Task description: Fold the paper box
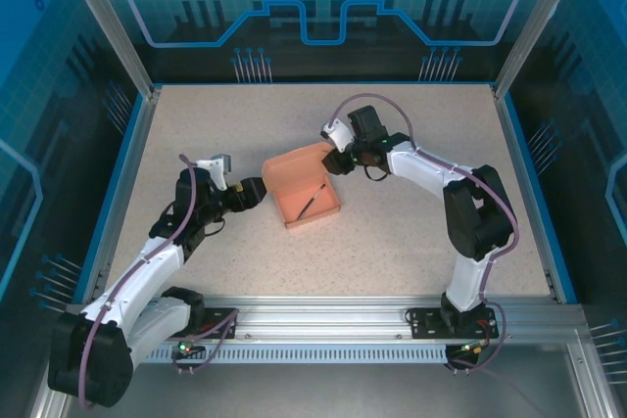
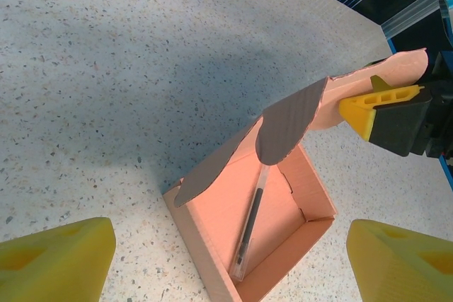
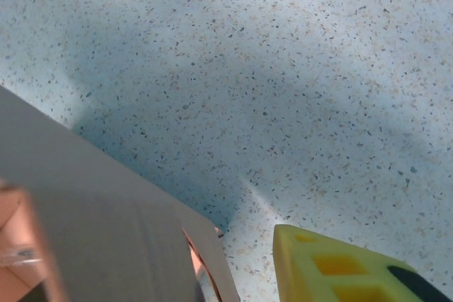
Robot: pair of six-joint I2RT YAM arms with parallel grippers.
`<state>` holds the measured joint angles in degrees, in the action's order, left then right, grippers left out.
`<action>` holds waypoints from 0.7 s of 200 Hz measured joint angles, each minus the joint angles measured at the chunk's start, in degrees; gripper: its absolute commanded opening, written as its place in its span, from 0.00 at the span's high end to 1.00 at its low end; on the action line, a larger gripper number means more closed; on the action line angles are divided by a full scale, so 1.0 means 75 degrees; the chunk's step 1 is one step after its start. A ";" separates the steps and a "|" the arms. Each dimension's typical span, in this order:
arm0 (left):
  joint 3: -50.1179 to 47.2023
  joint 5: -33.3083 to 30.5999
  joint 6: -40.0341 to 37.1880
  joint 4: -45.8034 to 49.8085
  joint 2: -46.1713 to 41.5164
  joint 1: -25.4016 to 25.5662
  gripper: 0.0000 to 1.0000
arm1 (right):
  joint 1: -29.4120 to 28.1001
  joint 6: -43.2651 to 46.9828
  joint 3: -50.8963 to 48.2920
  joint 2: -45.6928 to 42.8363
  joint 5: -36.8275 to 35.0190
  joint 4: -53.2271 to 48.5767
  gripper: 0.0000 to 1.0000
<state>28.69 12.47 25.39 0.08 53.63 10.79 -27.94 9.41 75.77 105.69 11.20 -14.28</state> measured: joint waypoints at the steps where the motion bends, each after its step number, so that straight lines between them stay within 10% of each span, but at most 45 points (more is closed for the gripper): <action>1: 0.0000 0.0000 -0.0003 0.0000 0.0000 -0.0003 0.13 | 0.0000 0.0015 0.0003 0.0003 0.0000 0.0000 0.69; 140: 0.0003 -0.0003 -0.0157 0.0000 0.0134 0.0000 0.14 | -0.0003 0.0245 -0.0012 0.0006 -0.0090 -0.0096 0.86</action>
<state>28.71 12.45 24.21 0.08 54.63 10.79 -27.97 11.25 75.68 105.73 10.52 -15.00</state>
